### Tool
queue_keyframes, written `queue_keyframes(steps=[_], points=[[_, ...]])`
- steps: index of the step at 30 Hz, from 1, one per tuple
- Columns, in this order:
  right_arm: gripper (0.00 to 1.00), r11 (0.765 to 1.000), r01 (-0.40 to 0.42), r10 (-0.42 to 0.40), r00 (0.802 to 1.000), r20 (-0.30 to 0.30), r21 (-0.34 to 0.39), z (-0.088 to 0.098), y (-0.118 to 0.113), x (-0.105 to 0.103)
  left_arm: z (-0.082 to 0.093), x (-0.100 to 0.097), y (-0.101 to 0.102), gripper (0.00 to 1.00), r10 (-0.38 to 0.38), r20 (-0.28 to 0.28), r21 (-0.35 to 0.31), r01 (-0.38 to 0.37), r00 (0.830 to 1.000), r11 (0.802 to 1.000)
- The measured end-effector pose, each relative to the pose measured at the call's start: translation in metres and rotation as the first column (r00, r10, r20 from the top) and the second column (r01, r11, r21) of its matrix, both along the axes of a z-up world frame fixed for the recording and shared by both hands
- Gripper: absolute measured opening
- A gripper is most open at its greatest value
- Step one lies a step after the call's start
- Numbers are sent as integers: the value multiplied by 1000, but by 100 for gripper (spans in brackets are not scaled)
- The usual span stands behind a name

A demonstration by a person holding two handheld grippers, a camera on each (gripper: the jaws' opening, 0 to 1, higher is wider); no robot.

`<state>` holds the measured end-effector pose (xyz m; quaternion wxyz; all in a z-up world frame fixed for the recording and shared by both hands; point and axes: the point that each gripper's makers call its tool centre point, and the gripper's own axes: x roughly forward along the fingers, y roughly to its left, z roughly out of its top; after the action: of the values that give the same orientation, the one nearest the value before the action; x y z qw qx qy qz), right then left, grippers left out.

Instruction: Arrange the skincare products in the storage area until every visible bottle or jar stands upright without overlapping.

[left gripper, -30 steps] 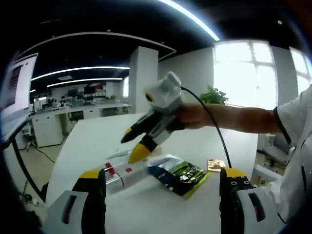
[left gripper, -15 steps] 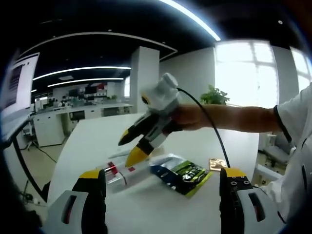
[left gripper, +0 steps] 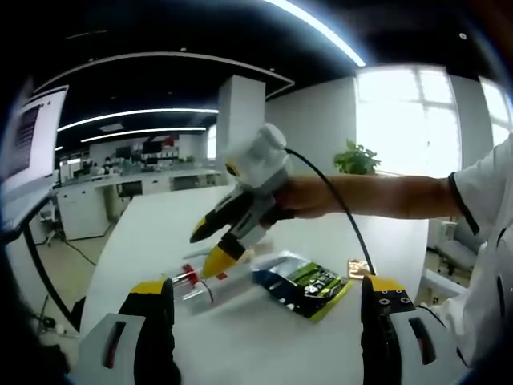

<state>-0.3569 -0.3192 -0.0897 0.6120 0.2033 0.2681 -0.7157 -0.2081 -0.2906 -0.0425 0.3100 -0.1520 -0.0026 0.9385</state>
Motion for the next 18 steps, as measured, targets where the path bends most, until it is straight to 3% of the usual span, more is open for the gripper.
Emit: queue_keyframes(steps=[18], points=[[46, 999, -32, 32, 999, -18, 24, -6, -12, -1, -2, 1, -2, 99, 5, 3, -1, -5, 1000, 1000]])
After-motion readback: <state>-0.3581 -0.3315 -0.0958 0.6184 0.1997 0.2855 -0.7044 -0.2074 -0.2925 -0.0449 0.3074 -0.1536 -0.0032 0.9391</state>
